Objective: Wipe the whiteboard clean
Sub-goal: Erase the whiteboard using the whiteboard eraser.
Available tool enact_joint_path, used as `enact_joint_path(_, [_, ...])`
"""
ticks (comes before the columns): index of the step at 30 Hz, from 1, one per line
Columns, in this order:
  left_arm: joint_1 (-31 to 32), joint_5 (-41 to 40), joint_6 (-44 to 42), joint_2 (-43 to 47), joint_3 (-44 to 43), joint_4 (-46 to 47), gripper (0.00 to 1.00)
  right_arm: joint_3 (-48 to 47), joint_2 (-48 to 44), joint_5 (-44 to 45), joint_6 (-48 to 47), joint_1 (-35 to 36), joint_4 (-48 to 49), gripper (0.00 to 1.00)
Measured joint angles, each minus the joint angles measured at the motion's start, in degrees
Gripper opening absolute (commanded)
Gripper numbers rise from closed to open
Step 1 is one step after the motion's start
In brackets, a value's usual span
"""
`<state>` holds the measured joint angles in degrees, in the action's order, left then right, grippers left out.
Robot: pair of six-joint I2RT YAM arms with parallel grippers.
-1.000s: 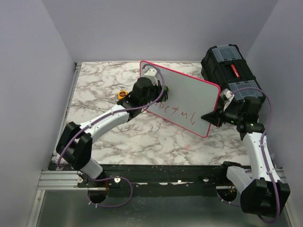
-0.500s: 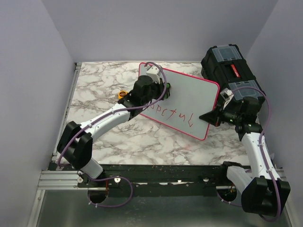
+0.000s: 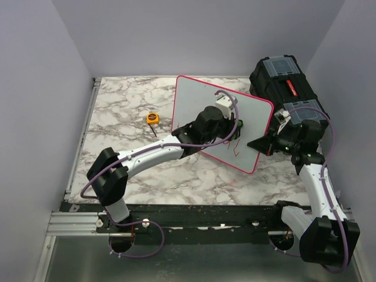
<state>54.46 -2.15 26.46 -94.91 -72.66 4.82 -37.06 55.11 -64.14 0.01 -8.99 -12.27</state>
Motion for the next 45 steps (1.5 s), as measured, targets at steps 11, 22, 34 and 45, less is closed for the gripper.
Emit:
enact_joint_path(11, [0.4,-4.7,-1.1,-7.1,-17.3,-3.1,0.00,0.4,0.1,0.1,2.4,0.0,0.6,0.01])
enact_joint_path(22, [-15.7,-6.8,-1.9,-2.6,-3.5,-3.1,0.00,0.5,0.3,0.5,5.1,-0.1,0.6,0.01])
enact_joint_path(34, [-24.8,-4.8,-5.1,-3.0,-5.7,-8.1,0.00,0.6,0.3,-0.9,2.9,-0.1,0.7,0.00])
enact_joint_path(45, [-16.8,-1.7,-5.0,-5.2,-13.9,-6.6,0.00,0.6,0.3,-1.0,3.5,-0.1,0.6,0.00])
